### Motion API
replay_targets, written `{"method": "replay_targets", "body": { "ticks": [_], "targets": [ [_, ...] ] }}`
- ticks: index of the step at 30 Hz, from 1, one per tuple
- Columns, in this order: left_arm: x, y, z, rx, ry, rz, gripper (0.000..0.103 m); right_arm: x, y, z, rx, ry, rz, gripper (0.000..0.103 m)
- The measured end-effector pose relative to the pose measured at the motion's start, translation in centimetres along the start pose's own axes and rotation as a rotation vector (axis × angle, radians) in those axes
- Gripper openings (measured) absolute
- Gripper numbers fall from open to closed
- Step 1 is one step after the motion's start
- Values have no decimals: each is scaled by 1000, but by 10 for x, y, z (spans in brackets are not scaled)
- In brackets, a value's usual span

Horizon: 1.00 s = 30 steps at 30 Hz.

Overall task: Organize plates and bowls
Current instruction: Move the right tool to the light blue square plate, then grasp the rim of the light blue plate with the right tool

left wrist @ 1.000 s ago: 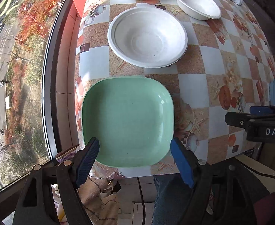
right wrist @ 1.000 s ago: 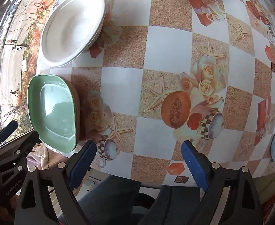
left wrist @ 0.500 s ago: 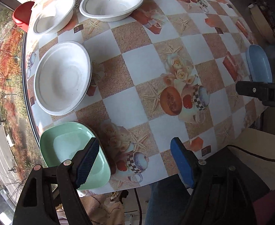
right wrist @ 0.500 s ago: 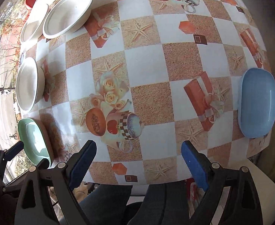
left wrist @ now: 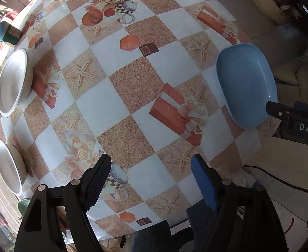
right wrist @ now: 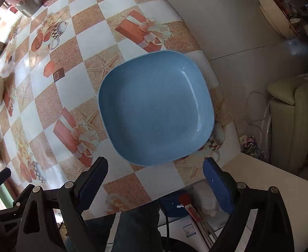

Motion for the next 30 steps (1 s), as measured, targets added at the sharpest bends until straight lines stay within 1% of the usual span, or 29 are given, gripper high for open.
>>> {"method": "replay_targets", "body": {
  "ticks": [1,2,4,5,6,8,11,13,14,15,18,20,21,23,25,28,29,30],
  "targets": [
    [10,0,-9,3,-2,-3,81,20,-6,-11,3,-17,32,93],
    [20,-1,-19,4,-3,-8,81,20,-6,-11,3,-17,32,93],
    [37,-3,-36,10,1,-27,81,38,-10,-20,6,-26,61,93],
    [45,-4,-44,11,3,-33,81,54,-10,-28,14,-21,96,93],
    [52,-6,-52,11,5,-34,81,54,-10,-28,14,-21,96,93],
    [65,-15,-68,4,9,-45,81,62,-11,-37,27,7,147,93],
    [76,-28,-87,-13,14,-83,81,68,-22,-50,38,51,237,93],
    [77,-37,-99,-31,9,-112,81,68,-25,-53,34,56,236,93],
    [78,-42,-98,-37,-1,-124,81,66,-31,-54,26,63,235,93],
    [76,-43,-99,-40,-11,-119,82,65,-34,-55,12,71,238,93],
    [58,-45,-90,-43,-3,-126,82,51,-41,-56,-17,105,211,93],
    [34,-45,-83,-49,15,-144,82,39,-37,-50,-5,121,216,94],
    [21,-45,-79,-48,28,-150,82,30,-37,-44,-9,134,204,94],
    [-10,-46,-67,-55,66,-165,82,5,-45,-39,-32,164,148,94],
    [-38,-46,-55,-63,120,-161,82,-24,-49,-29,-47,219,93,94],
    [-72,-42,-40,-55,219,-124,82,-66,-50,-11,-61,306,2,94],
    [-79,-42,-38,-55,250,-108,82,-74,-45,-6,-50,306,-36,94],
    [-83,-43,-36,-56,273,-93,82,-74,-45,-6,-50,306,-36,94]
  ]
}}
Point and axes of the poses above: each gripper's, at about its wrist camera, not at the fingertips, and y roughly against the way its jaws point, x to its right, z to its underside, the point moved 6 cm from there along -y, roughly the way its jaws point, and after that the axes turned 14 degrees about -x, right-handed, at the moved point
